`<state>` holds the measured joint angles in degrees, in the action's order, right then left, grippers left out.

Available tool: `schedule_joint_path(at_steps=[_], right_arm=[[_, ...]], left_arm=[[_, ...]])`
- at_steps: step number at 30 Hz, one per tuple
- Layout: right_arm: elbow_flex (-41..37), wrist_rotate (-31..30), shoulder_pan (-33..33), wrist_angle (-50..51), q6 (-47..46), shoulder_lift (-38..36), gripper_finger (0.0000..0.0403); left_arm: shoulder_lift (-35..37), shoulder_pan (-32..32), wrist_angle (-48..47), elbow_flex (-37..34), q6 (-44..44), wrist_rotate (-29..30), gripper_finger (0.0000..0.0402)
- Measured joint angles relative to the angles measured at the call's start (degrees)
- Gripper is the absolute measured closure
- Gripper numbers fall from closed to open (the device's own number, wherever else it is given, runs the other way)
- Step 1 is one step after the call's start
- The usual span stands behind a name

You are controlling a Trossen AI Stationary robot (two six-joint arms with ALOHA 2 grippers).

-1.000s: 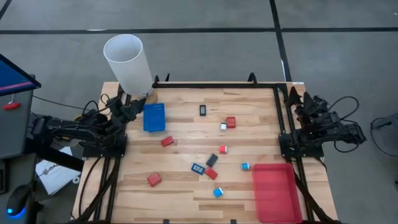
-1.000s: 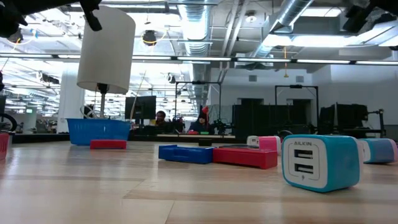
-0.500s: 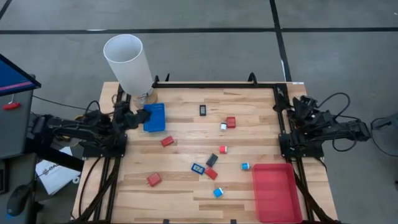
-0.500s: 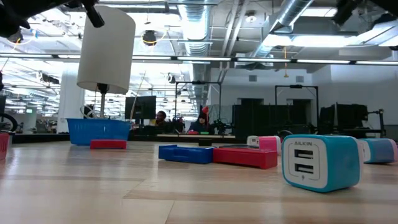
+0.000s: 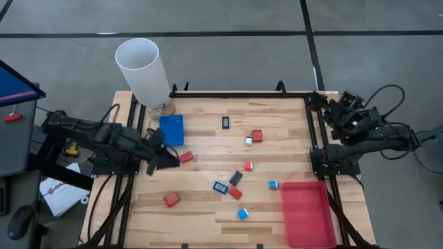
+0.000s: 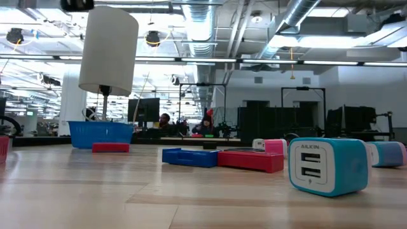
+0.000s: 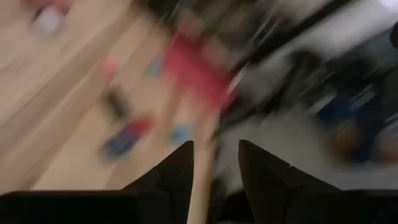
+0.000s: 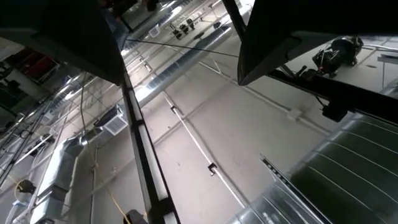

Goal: Pick & Place Office items
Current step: Put the bottom red charger adapter into the red bin

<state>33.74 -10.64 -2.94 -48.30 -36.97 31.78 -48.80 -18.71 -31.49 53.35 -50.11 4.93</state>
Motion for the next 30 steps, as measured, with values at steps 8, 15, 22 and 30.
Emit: schedule_joint_path(at_steps=[8,15,22,30], right_arm=[[9.2,0.5,-1.0,6.8,4.6,0.5,0.0097],[15.1,0.5,-4.9,13.2,9.6,0.5,0.0097],[16.7,0.2,-6.8,15.8,11.7,0.5,0.0097],[16.7,0.3,-6.8,15.8,11.6,0.5,0.0097]], left_arm=[[-13.9,-11.8,-24.6,11.6,-3.1,-7.9,0.0186],[-23.0,-26.7,-25.4,11.6,-16.8,-3.5,0.0104],[-32.5,-31.1,-25.1,11.6,-29.8,1.5,0.008],[-42.9,-29.9,-26.1,11.5,-35.8,4.8,0.0051]])
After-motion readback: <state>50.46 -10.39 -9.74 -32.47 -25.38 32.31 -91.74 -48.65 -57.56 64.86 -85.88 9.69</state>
